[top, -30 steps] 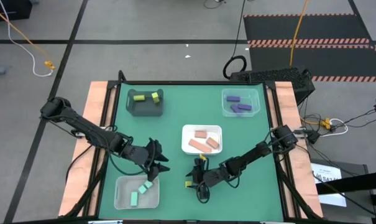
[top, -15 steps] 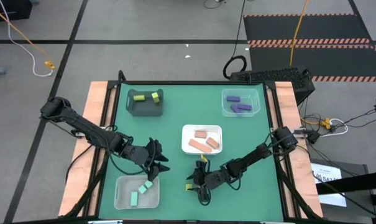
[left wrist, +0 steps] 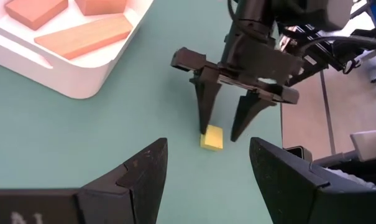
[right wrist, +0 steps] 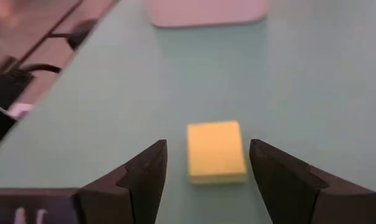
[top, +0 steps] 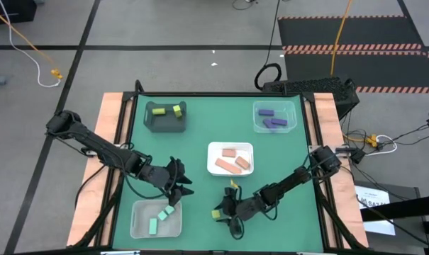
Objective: Sort & place blocks by color
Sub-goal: Put the green block into the black bin
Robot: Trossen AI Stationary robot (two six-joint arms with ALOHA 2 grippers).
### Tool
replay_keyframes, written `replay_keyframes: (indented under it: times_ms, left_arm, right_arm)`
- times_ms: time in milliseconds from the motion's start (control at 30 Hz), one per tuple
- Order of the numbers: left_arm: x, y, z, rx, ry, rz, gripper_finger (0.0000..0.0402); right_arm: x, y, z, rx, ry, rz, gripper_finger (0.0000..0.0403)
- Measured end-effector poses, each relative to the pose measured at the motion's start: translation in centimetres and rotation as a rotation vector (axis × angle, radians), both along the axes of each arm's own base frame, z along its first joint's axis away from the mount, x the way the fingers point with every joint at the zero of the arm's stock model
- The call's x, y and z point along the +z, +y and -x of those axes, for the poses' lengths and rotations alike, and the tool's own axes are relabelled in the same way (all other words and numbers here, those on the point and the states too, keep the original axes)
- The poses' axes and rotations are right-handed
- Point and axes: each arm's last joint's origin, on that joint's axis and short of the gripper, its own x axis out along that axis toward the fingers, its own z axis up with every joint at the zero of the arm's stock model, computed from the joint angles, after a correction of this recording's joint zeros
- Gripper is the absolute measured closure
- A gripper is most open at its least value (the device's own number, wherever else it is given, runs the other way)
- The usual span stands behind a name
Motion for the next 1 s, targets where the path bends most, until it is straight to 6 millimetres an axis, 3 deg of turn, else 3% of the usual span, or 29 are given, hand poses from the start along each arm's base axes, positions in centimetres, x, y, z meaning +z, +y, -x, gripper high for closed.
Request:
replay_keyframes:
  times_ms: [633, 767, 1000]
  left_arm:
    - [0.03, -0.01, -0.02, 0.001, -0.004, 0.002, 0.0172]
    - [0.04, -0.01, -0.03, -0.003, -0.006, -0.004, 0.0172]
    - [0.05, -0.01, -0.03, -0.003, -0.007, -0.004, 0.0172]
  right_arm:
    - [-0.92, -0.27, 0.32, 0.008, 0.071, 0.068, 0.0185]
    - [-0.95, -0.3, 0.32, 0.007, 0.071, 0.073, 0.0213]
    - [-0.89, -0.26, 0.26, 0.006, 0.068, 0.037, 0.0297]
